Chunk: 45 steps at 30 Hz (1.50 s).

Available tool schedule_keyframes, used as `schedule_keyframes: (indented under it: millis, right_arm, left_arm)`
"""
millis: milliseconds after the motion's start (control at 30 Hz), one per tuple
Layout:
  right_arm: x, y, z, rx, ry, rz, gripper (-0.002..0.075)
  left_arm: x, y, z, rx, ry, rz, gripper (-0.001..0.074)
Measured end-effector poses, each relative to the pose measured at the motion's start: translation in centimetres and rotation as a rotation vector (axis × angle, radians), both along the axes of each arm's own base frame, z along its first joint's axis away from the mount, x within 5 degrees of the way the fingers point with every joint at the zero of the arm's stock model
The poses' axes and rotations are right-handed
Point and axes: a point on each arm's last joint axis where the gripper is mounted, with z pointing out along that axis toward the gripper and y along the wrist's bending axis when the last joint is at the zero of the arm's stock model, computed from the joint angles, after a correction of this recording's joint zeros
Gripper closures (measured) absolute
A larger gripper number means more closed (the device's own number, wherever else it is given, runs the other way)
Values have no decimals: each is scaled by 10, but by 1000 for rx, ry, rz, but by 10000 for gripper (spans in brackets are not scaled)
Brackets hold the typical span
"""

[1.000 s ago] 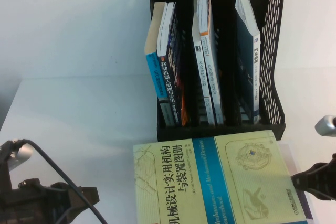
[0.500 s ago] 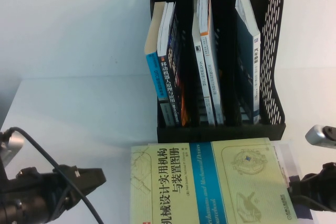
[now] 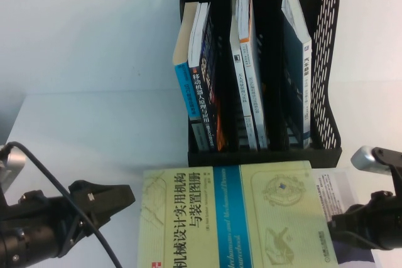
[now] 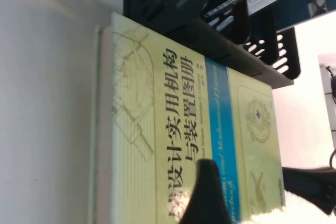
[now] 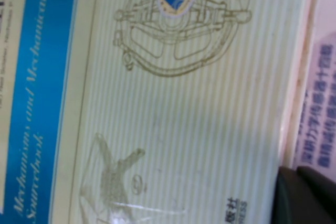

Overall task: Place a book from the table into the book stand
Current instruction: Push book with right arm

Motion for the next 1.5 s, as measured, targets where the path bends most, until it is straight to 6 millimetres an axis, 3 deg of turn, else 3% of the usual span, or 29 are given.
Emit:
schedule_keyframes:
  millis: [333, 600, 1167, 1367, 1500]
  right_arm:
    - [8, 8, 10, 28, -34, -3, 726]
    - [12, 7, 11, 13, -56, -13, 726]
    - [10, 5, 8, -29, -33, 8, 726]
    - [10, 8, -9, -15, 63, 26, 726]
    - [12, 9, -9, -7, 69, 25, 726]
  left_arm:
    - [20, -14, 15, -79, 59, -240, 239]
    - [42, -1, 3, -19, 125, -248, 239]
    - [48, 27, -8, -9, 180, -227, 239]
    - [54, 33, -21, -30, 232, -231, 239]
    - [57, 33, -28, -31, 245, -251, 239]
